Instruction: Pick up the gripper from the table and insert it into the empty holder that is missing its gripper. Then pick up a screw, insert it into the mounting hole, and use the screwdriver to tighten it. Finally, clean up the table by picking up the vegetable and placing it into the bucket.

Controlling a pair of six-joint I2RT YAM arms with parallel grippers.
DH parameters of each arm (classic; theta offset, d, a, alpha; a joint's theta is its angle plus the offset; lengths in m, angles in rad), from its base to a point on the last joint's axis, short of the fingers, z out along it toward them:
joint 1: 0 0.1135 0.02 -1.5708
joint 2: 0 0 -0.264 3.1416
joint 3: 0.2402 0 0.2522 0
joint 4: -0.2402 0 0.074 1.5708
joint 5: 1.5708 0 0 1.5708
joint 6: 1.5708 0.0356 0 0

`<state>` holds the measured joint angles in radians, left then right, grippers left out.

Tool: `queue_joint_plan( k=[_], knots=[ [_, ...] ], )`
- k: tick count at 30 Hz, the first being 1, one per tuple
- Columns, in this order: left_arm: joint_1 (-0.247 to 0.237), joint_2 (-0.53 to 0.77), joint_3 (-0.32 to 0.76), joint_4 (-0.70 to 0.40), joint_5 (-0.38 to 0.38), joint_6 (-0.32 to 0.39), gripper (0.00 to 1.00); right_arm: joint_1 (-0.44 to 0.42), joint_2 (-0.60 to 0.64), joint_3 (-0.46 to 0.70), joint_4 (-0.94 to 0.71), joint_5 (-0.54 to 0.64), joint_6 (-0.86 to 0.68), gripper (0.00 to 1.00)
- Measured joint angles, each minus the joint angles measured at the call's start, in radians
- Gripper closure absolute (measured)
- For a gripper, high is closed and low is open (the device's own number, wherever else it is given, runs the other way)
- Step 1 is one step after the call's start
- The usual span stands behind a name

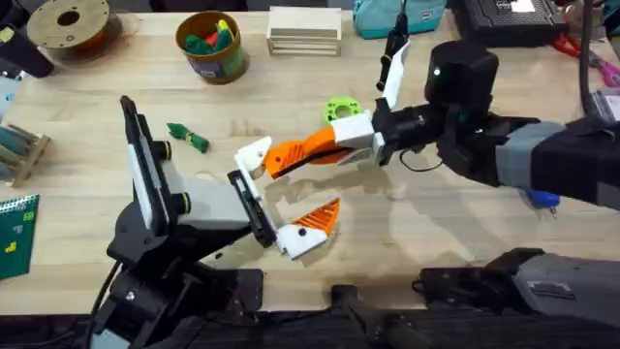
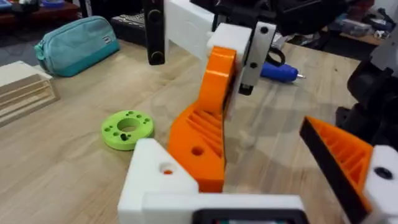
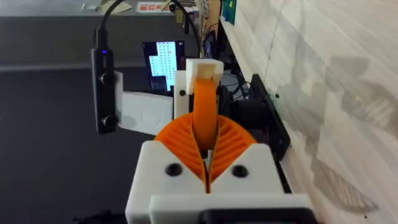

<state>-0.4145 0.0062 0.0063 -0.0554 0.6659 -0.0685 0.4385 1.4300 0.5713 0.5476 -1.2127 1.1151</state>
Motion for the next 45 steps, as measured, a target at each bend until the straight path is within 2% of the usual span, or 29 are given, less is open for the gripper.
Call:
queue_joint_plan(
  k=[6, 9, 14, 21, 32, 36, 37, 38, 39, 40, 45],
  knots=[
    [0.0, 0.0, 0.0, -0.001, -0.007, -0.019, 0.015, 0.025, 0.048, 0.001, 0.033, 0.034, 0.025, 0.982],
    [0.0, 0.013, 0.0, -0.002, -0.003, -0.048, 0.015, 0.059, 0.136, 0.058, 0.052, 0.034, 0.046, 0.982],
    [0.002, 0.013, 0.0, -0.002, -0.017, -0.053, 0.015, 0.072, 0.178, 0.103, 0.047, 0.033, 0.049, 0.983],
    [0.008, 0.013, 0.0, -0.002, -0.045, -0.061, 0.015, 0.082, 0.211, 0.133, 0.048, 0.037, 0.049, 0.983],
    [0.008, 0.013, 0.0, -0.001, -0.045, -0.063, 0.015, 0.082, 0.211, 0.133, 0.047, 0.033, 0.033, 0.981],
    [0.008, 0.013, 0.0, -0.001, -0.045, -0.063, 0.016, 0.083, 0.214, 0.133, 0.046, 0.028, 0.03, 0.928],
    [0.008, 0.013, 0.0, -0.001, -0.045, -0.062, 0.015, 0.083, 0.215, 0.133, 0.049, 0.025, 0.03, 0.887],
    [0.008, 0.013, 0.0, -0.001, -0.045, -0.059, 0.015, 0.083, 0.218, 0.133, 0.053, 0.022, 0.029, 0.8],
    [0.0, 0.01, 0.0, 0.0, -0.015, -0.042, 0.015, 0.098, 0.236, 0.133, 0.083, 0.021, 0.024, 0.475],
    [-0.002, 0.01, 0.0, 0.0, 0.004, -0.033, 0.015, 0.113, 0.243, 0.133, 0.092, 0.018, 0.022, 0.253],
    [-0.002, 0.01, 0.0, -0.001, 0.013, -0.026, 0.015, 0.113, 0.243, 0.133, 0.096, 0.018, 0.022, 0.201]
  ],
)
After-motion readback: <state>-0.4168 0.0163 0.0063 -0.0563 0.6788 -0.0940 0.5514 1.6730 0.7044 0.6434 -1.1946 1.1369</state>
